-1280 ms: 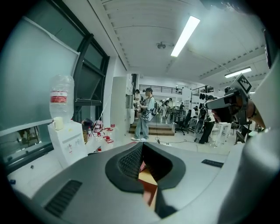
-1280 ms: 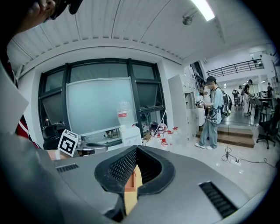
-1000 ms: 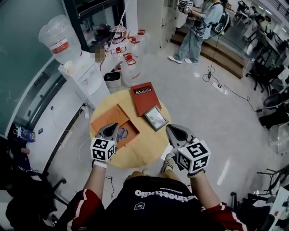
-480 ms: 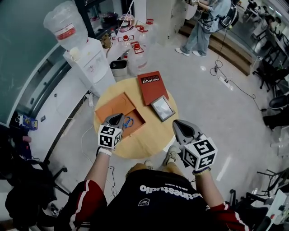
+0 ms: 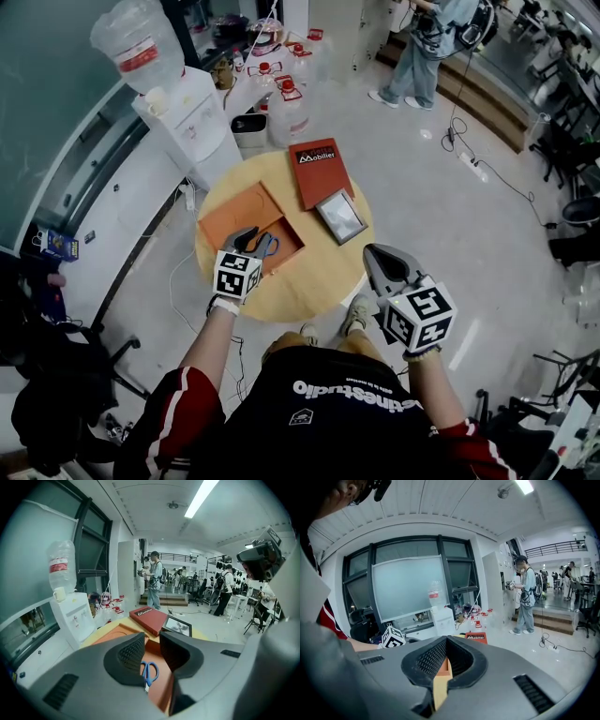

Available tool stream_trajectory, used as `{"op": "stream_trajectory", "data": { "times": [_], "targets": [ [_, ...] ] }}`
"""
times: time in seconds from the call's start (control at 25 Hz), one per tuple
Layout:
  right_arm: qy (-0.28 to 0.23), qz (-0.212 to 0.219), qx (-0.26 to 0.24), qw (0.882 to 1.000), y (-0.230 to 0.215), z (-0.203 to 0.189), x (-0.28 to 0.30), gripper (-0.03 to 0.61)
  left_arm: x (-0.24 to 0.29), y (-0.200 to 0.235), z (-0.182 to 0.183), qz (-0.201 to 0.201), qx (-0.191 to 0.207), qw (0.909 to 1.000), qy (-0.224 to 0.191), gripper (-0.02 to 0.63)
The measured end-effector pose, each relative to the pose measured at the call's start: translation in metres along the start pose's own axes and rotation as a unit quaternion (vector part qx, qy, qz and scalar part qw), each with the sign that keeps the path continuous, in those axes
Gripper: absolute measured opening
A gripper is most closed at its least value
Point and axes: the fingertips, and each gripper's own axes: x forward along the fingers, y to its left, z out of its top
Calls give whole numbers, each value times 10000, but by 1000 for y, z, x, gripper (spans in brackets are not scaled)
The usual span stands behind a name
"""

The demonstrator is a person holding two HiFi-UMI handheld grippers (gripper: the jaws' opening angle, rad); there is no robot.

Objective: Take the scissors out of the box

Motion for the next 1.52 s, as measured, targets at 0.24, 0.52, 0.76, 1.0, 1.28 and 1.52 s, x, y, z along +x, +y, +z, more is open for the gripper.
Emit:
{"op": "stream_trajectory", "data": {
  "times": [0.24,0.52,0.76,1.0,1.28,1.52],
  "targets": [
    [0,-17,18,10000,-6,-2,-1,28,18,-7,-22,-71,64,9994,321,109],
    [66,-41,117,9999,-15,-11,0,28,42,-8,-52,-145,191,9965,796,124],
    [176,-27,181,9997,-21,-20,3,28,60,-4,-80,-164,327,9915,1249,124],
    [306,-22,187,9994,-26,-28,7,28,79,3,-111,-80,365,9857,1641,133],
    [493,-84,131,9987,-38,-37,10,28,92,5,-123,19,518,9800,1924,133],
    [533,-104,139,9984,-41,-39,11,28,100,3,-131,-121,361,9761,2141,135]
  ]
}}
